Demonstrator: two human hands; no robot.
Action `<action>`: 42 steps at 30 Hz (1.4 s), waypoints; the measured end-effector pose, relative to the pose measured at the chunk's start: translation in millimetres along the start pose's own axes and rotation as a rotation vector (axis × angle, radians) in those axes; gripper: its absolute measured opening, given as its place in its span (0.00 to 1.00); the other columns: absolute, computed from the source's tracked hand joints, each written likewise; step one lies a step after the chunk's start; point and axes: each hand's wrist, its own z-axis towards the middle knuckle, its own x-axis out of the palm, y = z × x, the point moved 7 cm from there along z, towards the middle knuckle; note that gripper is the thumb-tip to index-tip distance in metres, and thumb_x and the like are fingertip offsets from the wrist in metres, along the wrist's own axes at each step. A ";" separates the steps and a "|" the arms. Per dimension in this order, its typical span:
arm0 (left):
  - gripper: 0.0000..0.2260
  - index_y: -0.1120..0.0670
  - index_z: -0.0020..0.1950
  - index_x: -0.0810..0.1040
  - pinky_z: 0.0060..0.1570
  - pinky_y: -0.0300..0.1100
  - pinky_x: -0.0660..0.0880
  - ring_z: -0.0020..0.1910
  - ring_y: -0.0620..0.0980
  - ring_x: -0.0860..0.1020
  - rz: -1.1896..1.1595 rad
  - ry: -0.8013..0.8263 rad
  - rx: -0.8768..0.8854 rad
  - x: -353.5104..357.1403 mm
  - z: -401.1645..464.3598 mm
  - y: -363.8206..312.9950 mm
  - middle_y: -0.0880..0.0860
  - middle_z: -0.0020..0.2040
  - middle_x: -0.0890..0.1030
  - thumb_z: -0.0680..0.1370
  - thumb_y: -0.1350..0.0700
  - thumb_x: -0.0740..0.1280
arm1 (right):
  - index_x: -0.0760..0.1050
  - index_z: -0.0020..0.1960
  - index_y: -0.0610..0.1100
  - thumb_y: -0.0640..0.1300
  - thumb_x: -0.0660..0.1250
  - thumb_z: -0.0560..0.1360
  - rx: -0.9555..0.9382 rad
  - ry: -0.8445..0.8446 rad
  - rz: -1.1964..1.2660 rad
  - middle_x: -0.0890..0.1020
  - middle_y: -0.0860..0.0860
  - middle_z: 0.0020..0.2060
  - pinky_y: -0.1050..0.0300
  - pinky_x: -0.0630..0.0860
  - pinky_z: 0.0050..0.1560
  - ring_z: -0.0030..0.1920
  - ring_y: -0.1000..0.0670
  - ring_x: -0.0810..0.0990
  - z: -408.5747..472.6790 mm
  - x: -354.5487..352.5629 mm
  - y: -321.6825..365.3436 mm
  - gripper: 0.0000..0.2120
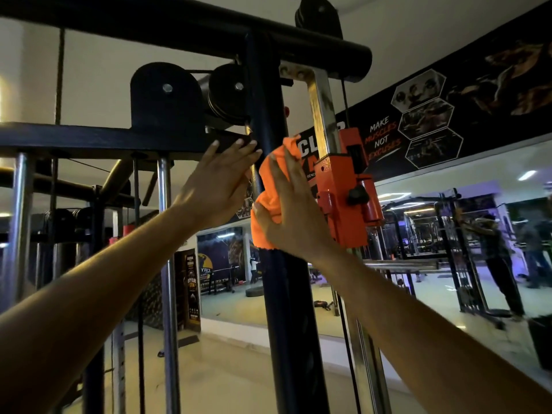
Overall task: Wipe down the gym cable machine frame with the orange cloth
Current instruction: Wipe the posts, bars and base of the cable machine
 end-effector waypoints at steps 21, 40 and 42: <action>0.23 0.49 0.84 0.66 0.74 0.45 0.65 0.79 0.48 0.66 -0.541 -0.086 -0.216 29.4 -43.4 -24.3 0.51 0.81 0.68 0.88 0.51 0.56 | 0.61 0.85 0.42 0.52 0.65 0.87 0.095 -0.137 -0.084 0.50 0.41 0.87 0.33 0.65 0.80 0.85 0.39 0.55 -131.5 17.4 2.8 0.31; 0.28 0.47 0.84 0.61 0.68 0.57 0.80 0.72 0.53 0.78 -1.250 -0.003 -0.604 73.5 -75.8 -44.1 0.53 0.77 0.74 0.86 0.60 0.64 | 0.45 0.89 0.47 0.60 0.57 0.89 0.195 -0.075 0.082 0.41 0.50 0.88 0.36 0.59 0.83 0.88 0.46 0.48 -110.0 26.1 -4.7 0.37; 0.25 0.45 0.83 0.64 0.65 0.55 0.82 0.70 0.53 0.80 -1.304 -0.011 -0.648 76.8 -77.0 -43.8 0.52 0.76 0.75 0.87 0.60 0.63 | 0.45 0.89 0.47 0.59 0.57 0.89 0.177 -0.082 0.029 0.43 0.48 0.88 0.34 0.60 0.83 0.88 0.44 0.48 -94.5 24.1 -6.1 0.36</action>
